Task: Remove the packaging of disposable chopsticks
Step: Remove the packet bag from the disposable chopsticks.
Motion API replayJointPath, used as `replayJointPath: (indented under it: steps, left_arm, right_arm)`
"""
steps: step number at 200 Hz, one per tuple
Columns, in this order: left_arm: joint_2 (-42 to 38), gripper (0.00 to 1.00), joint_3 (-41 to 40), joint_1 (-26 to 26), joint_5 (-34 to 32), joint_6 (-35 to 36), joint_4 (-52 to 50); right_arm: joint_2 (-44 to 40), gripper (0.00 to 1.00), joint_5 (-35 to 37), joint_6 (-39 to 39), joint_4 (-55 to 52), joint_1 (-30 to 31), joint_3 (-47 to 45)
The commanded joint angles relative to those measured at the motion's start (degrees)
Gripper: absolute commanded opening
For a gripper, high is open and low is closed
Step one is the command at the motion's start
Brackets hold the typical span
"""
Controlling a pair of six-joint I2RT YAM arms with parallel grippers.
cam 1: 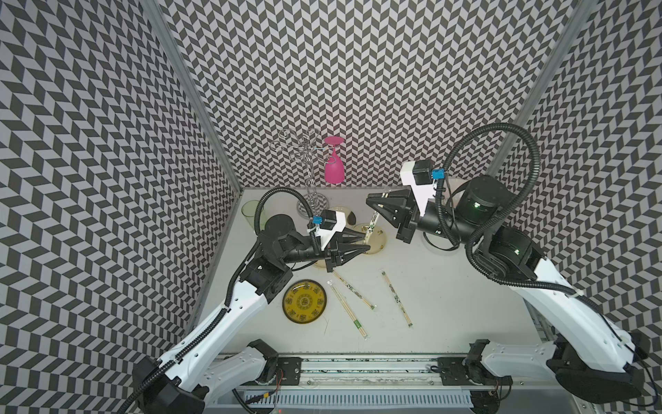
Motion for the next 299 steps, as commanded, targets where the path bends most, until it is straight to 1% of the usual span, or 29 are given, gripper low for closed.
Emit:
replayJointPath:
  steps: [1,16,44,72,91,102,108,114,132,137,138,164,170,190,208,210,214,218,224,228,231,246,251,255,262,278,286,299]
  left_arm:
    - [-0.79,0.36,-0.86,-0.42,5.42,-2.24,2.83]
    - [-0.71,0.36,-0.76,-0.6,6.01,-2.46,2.82]
    - [-0.48,0.35,0.02,-1.11,6.47,-0.67,0.22]
    - [-0.87,0.35,0.09,-1.31,8.48,0.4,-0.67]
    - [-0.75,0.42,0.09,-1.72,10.78,0.25,-0.72]
    - [-0.75,0.42,0.08,-1.94,11.66,0.27,-0.63]
    - [-0.71,0.38,0.01,-2.09,11.67,0.44,-0.63]
    - [-0.74,0.32,0.0,-2.16,13.52,0.49,-0.63]
    - [-0.66,0.1,0.11,-2.27,14.48,0.8,-0.72]
    - [-0.74,0.0,0.19,-2.32,14.45,0.76,-0.72]
    - [-0.75,0.0,0.23,-2.29,14.42,0.8,-0.72]
    - [-1.18,0.0,0.29,-2.32,12.42,-1.03,0.93]
    - [-1.55,0.0,0.1,-2.19,10.11,-1.46,1.55]
    - [-2.74,0.0,-1.1,-1.76,7.31,-3.09,4.22]
    - [-2.92,0.0,-1.36,-1.27,6.93,-4.33,5.59]
    - [-2.88,0.0,-1.37,-1.25,6.93,-4.45,5.74]
    - [-2.91,0.0,-1.4,-1.11,6.93,-4.78,6.05]
    - [-2.9,0.0,-1.48,-1.02,7.0,-5.09,6.33]
    - [-2.86,0.0,-1.57,-0.96,6.86,-5.1,6.46]
    - [-2.67,0.0,-1.57,-0.95,6.52,-4.74,6.05]
    - [-2.64,0.0,-1.49,-0.95,6.1,-4.44,5.6]
    - [-2.01,0.0,-0.26,-0.95,3.32,-1.85,1.64]
    - [-1.82,0.0,0.15,-0.94,2.52,-0.86,0.44]
    - [-1.64,0.0,0.37,-0.95,1.9,-0.17,-0.37]
    - [-1.6,0.0,0.52,-0.95,0.53,0.68,-1.33]
    - [-1.78,0.0,0.2,-0.98,-1.77,1.71,-1.97]
    - [-1.72,0.0,0.31,-0.95,-2.31,2.14,-2.52]
    - [-1.33,0.0,0.52,-0.87,-3.12,2.24,-2.97]
  right_arm:
    - [1.16,0.0,-8.83,-0.12,1.48,-0.91,1.78]
    - [1.45,0.0,-13.27,-0.34,1.74,-0.93,1.18]
    - [0.55,0.0,-18.27,1.11,5.25,-0.92,-0.87]
    - [0.35,0.0,-19.78,0.46,4.68,-0.91,-0.79]
    - [0.12,0.0,-21.49,-0.17,4.68,-0.91,-0.88]
    - [0.02,0.0,-22.32,-0.22,5.0,-0.91,-0.85]
    - [-0.05,0.0,-22.22,-0.3,5.09,-0.92,-0.85]
    - [-0.06,0.0,-21.96,-0.54,5.14,-0.91,-0.79]
    - [-0.37,0.0,-20.6,-0.88,5.68,-0.91,-1.05]
    - [-0.45,0.0,-20.26,-0.79,6.11,-0.98,-1.31]
    - [-0.45,0.0,-20.22,-0.75,6.19,-0.99,-1.34]
    - [-0.56,0.0,-19.05,0.18,8.54,-0.91,-4.03]
    - [-0.53,0.0,-18.73,0.18,8.88,-0.91,-5.01]
    - [-0.22,0.0,-17.36,0.1,9.45,-0.65,-7.53]
    - [0.5,0.0,-16.88,-0.43,9.05,-0.24,-8.64]
    - [0.56,0.01,-16.61,-0.5,9.02,-0.15,-8.78]
    - [0.61,0.08,-16.33,-0.59,8.88,-0.06,-8.89]
    - [0.74,0.19,-16.05,-0.69,8.62,-0.03,-8.86]
    - [0.8,0.41,-15.01,-0.87,8.29,-0.03,-8.42]
    - [0.66,0.5,-13.81,-0.87,8.02,-0.03,-7.9]
    - [0.58,0.54,-12.72,-0.93,7.84,-0.03,-7.45]
    - [-0.6,0.67,-7.05,-0.74,8.08,-0.03,-4.84]
    - [-1.12,0.74,-6.02,-0.71,8.27,-0.03,-3.97]
    - [-1.46,0.78,-5.1,-0.86,8.27,-0.03,-3.13]
    - [-1.89,0.8,-3.84,-1.1,7.87,-0.03,-2.0]
    - [-1.97,0.81,-2.55,-1.93,4.6,-0.03,1.25]
    - [-1.41,0.79,-2.34,-1.93,2.49,-0.03,3.13]
    - [-0.46,0.73,-3.16,-1.89,-0.09,-0.03,5.53]
